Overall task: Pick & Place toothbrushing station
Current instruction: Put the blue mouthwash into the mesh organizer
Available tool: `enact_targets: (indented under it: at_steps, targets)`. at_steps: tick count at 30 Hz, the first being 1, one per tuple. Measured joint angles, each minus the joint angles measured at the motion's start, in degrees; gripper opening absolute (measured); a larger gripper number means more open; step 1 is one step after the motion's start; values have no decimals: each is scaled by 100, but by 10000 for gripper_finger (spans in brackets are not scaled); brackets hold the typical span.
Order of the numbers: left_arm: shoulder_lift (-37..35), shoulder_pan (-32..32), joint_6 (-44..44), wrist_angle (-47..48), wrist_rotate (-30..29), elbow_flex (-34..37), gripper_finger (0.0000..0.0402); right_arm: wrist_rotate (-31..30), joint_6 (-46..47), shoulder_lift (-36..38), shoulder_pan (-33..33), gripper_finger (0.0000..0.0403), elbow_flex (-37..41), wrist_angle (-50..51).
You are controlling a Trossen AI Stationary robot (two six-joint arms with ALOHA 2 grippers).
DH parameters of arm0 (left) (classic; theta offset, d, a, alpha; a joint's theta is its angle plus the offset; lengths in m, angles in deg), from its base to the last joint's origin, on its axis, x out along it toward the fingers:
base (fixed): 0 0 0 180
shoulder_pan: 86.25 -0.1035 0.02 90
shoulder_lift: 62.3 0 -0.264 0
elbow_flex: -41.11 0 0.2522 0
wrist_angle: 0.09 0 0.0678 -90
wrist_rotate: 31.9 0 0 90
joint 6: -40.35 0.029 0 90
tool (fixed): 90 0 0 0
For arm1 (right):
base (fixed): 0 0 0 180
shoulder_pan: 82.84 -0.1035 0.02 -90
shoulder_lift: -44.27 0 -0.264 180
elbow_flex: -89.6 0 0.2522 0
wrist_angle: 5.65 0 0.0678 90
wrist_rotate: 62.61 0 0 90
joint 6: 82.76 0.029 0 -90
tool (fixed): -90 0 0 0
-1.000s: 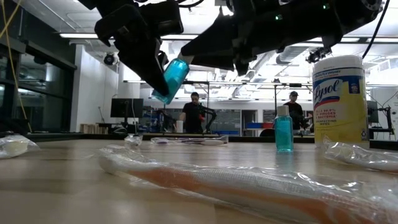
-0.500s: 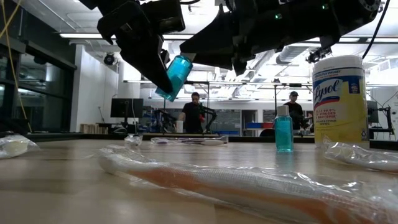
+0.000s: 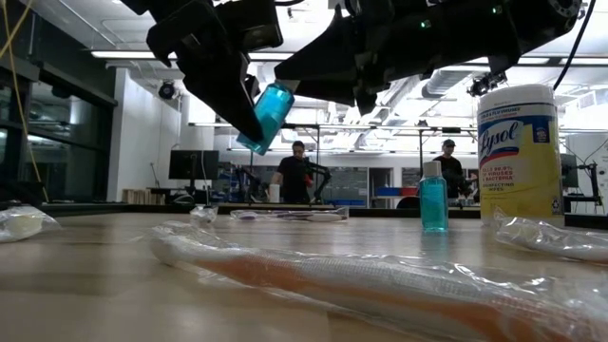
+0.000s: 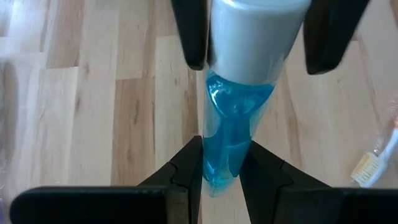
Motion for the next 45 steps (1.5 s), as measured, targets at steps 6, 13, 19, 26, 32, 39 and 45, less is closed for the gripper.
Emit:
enact_targets:
  at_steps: [6, 13, 19, 26, 32, 39, 45]
  targets:
    - [0, 0, -19, 0, 147, 0, 79, -2, 0, 0, 0, 144, 0, 0]
    - [0, 0, -44, 2, 156, 0, 79, -2, 0, 0, 0, 128, 0, 0]
    - [0, -2, -79, 11, 177, 0, 79, 1, -22, 0, 0, 86, 0, 2]
    - [0, -2, -67, 8, 175, 0, 79, 4, -44, 0, 0, 97, 0, 2]
    - [0, -2, -61, 9, 172, 0, 79, 9, -48, -1, 0, 86, 0, 2]
    - [0, -2, -59, 9, 161, 0, 79, 15, -50, 0, 0, 86, 0, 4]
    - [0, -2, -41, 7, 152, 0, 79, 11, -150, -1, -1, 86, 0, 4]
